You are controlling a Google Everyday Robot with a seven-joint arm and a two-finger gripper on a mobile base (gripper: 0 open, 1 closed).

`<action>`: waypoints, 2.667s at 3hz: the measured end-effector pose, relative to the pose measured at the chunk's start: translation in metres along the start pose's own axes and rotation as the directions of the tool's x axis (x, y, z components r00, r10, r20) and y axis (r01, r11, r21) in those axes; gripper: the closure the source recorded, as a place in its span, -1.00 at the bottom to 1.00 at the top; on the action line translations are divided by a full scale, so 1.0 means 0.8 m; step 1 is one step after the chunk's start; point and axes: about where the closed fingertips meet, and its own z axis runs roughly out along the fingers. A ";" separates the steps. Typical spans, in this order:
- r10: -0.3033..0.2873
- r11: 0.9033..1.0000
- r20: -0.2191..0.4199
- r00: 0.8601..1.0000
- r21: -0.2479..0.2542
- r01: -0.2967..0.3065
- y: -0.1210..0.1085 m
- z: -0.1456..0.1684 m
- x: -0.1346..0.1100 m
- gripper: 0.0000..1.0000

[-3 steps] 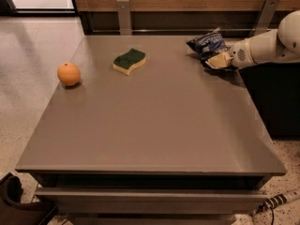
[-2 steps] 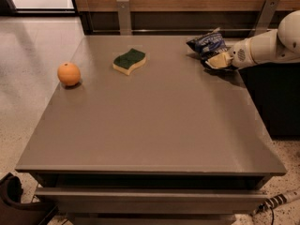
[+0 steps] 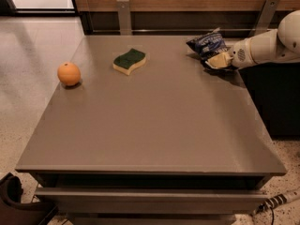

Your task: Move blue chip bag near orange

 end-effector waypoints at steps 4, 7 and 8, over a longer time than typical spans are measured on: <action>-0.151 0.985 0.045 0.988 0.096 0.146 0.048 -0.087 -0.048 1.00; -0.430 0.902 0.050 0.901 -0.012 0.431 0.213 -0.114 -0.020 1.00; -0.514 0.836 0.108 0.851 -0.158 0.525 0.286 -0.071 -0.017 1.00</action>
Offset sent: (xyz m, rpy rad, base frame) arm -0.0163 -0.0039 0.0610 -0.0842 -0.1038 -0.0094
